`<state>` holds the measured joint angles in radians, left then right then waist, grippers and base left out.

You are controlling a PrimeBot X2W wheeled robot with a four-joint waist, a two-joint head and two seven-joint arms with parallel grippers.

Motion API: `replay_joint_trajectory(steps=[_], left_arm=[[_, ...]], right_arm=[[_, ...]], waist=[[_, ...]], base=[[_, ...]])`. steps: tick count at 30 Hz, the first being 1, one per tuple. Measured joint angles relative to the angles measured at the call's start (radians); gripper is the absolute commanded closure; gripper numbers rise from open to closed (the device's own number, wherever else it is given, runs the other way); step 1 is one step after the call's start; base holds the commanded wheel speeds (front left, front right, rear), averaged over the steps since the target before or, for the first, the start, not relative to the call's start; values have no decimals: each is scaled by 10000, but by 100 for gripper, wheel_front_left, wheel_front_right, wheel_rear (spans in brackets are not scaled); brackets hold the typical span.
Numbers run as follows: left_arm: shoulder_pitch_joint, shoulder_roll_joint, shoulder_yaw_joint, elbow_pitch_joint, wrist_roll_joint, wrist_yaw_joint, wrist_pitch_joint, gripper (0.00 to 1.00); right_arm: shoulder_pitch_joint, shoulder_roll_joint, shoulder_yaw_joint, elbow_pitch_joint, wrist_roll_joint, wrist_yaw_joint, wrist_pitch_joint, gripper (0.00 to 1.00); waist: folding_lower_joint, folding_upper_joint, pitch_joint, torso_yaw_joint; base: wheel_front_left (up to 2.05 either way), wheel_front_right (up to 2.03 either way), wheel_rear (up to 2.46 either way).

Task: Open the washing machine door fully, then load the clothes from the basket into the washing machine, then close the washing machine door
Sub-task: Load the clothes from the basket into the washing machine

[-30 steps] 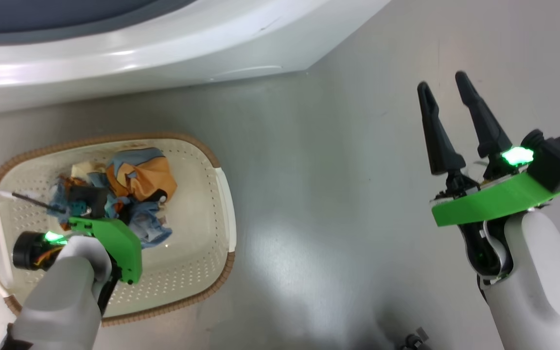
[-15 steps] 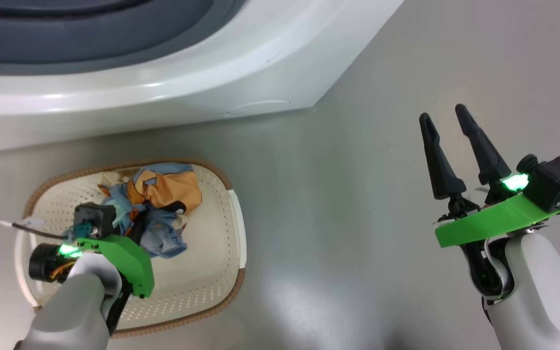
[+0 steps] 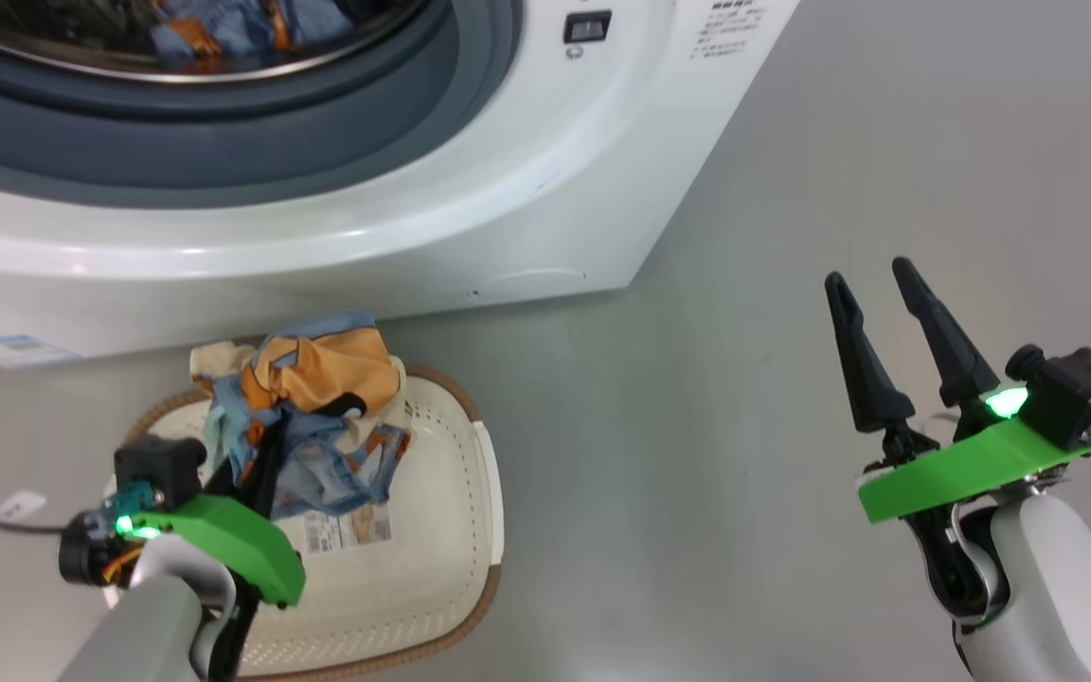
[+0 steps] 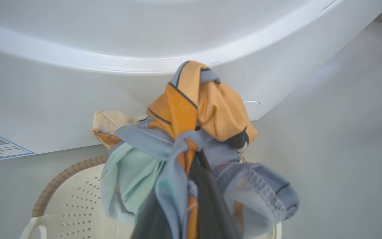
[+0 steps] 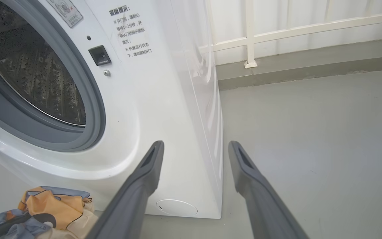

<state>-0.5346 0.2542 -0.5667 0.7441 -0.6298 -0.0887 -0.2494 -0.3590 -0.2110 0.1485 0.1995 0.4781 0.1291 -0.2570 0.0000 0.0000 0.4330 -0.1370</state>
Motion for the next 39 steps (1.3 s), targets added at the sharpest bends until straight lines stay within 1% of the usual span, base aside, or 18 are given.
replay_joint_trajectory(steps=[14, 16, 19, 24, 30, 35, 39], left_arm=[[2047, 148, 1214, -3175, -69, 593, 0, 100], [2178, 178, 1283, -3379, -67, 631, 0, 100], [2532, 222, 1480, -4008, -67, 851, 0, 100], [3076, 259, 1697, -5097, -46, 1187, 0, 100], [3642, 366, 1772, -6240, 121, 1576, 2, 100], [4032, 556, 1871, -7020, 138, 1875, 4, 100], [4358, 587, 1902, -7400, 138, 2059, 17, 100]], right_arm=[[758, -150, 13, 280, 180, 0, 0, 0], [767, -155, 15, 307, 180, 0, 0, 0], [816, -186, 13, 339, 184, 0, 0, 0], [1320, -272, 19, 447, 263, 0, 0, 0], [1522, -385, 44, 500, 280, 0, 2, 0], [1861, -453, 65, 581, 345, 0, 2, 0], [2001, -495, 61, 596, 355, 0, 2, 0]], waist=[[1, 0, -1509, 240], [0, 0, -1610, 261], [1, 0, -1909, 325], [1, 0, -2431, 424], [0, 0, -3070, 536], [1, 0, -3531, 612], [1, 0, -3834, 656]], base=[[0, 0, 0], [0, 0, 0], [0, 0, 0], [0, 0, 0], [0, 0, 0], [0, 0, 0], [0, 0, 0]])
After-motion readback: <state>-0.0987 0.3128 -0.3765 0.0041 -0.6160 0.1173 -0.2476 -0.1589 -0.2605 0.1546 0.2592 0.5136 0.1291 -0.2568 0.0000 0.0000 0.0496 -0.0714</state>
